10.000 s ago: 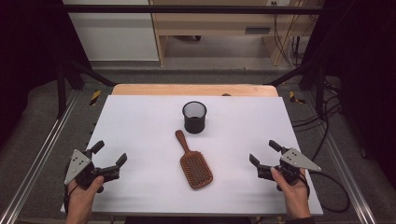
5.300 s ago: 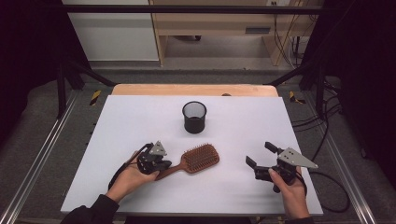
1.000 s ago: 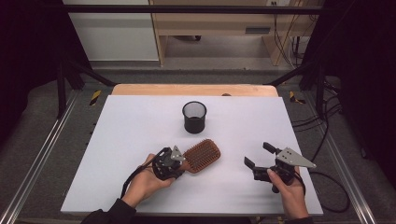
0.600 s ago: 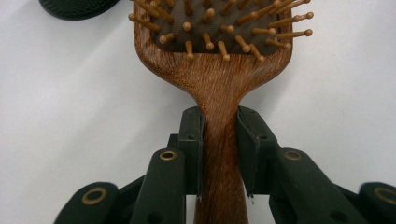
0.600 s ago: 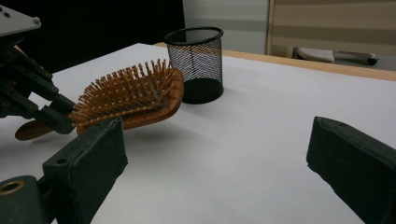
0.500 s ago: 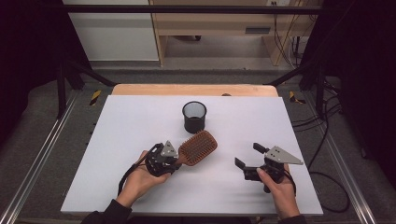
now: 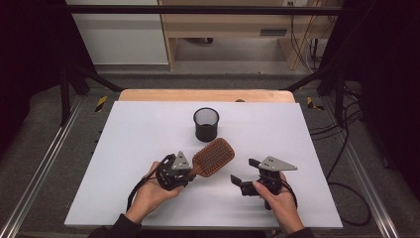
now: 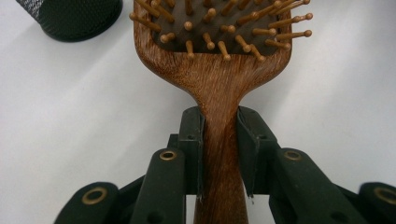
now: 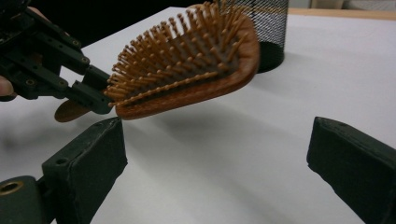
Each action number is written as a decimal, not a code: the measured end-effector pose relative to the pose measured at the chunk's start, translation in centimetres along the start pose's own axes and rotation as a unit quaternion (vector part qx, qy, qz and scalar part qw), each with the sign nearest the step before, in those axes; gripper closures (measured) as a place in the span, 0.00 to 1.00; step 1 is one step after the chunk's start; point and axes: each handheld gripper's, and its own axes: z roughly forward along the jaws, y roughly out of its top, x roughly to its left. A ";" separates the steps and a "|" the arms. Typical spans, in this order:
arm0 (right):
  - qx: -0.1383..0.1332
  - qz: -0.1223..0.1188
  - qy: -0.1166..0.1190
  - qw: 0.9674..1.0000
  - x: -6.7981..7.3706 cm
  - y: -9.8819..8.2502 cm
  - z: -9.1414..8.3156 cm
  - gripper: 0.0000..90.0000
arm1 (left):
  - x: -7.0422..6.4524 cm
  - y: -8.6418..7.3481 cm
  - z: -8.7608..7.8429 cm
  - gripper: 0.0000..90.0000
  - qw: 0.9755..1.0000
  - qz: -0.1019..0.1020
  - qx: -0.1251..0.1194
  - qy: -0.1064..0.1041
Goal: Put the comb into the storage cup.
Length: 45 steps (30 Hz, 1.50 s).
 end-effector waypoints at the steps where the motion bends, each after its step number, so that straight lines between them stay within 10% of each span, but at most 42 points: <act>1: 0.000 0.000 0.000 1.000 0.0 0.0 0.0 0.05 | 0.0 0.0 0.0 0.81 1.000 0.000 0.000 0.000; 18: 0.009 0.034 0.054 0.998 1.1 0.3 2.5 0.05 | -1.1 0.8 -0.3 0.81 0.999 0.008 -0.033 -0.006; 45: -0.073 0.111 0.130 0.983 2.2 3.1 4.8 0.07 | -1.4 1.0 -1.5 0.81 0.997 0.001 -0.082 -0.001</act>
